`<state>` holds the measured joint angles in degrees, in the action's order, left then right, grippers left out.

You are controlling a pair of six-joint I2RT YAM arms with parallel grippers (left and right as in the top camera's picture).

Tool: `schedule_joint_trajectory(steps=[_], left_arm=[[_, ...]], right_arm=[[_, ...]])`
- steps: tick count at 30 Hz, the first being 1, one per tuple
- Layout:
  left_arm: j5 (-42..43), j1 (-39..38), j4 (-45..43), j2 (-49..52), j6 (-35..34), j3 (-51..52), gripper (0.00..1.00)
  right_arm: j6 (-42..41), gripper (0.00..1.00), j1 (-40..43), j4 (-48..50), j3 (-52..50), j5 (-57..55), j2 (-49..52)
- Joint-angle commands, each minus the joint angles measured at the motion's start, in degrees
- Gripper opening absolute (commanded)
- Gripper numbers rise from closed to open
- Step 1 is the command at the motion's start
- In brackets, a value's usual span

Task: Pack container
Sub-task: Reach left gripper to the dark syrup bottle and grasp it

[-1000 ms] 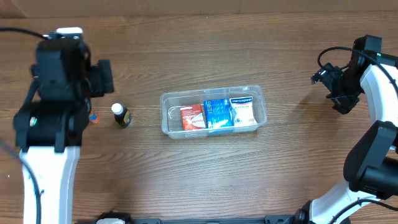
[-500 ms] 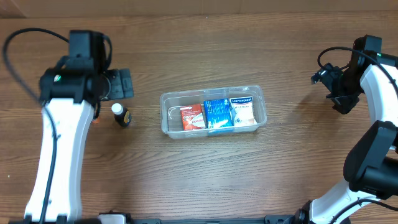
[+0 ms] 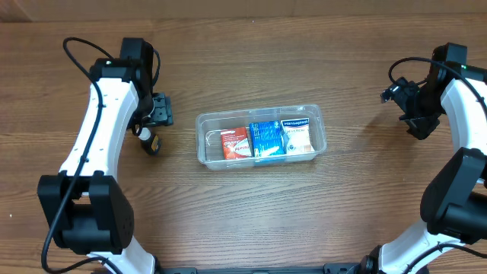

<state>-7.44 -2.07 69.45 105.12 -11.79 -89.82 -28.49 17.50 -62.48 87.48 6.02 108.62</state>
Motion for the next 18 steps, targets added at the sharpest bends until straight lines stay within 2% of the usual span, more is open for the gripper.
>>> schedule_joint_trajectory(steps=[1, 3, 8, 11, 18], left_arm=[[1.0, 0.7, 0.8, 1.8, 0.3, 0.7, 0.76], [0.9, 1.2, 0.7, 1.8, 0.0, 1.6, 0.82], [4.0, 3.3, -2.0, 1.8, 2.5, 3.5, 0.8], [4.3, 3.3, -2.7, 2.1, 4.2, 3.5, 0.84], [4.3, 3.3, -2.7, 3.9, 6.1, 3.8, 0.77]], right_arm=[[-0.2, 1.0, -0.2, 0.3, 0.0, 0.2, -0.2], [-0.2, 1.0, -0.2, 0.3, 0.0, 0.2, -0.2], [-0.2, 1.0, -0.2, 0.3, 0.0, 0.2, -0.2], [-0.2, 1.0, -0.2, 0.3, 0.0, 0.2, -0.2], [-0.2, 1.0, -0.2, 0.3, 0.0, 0.2, -0.2]])
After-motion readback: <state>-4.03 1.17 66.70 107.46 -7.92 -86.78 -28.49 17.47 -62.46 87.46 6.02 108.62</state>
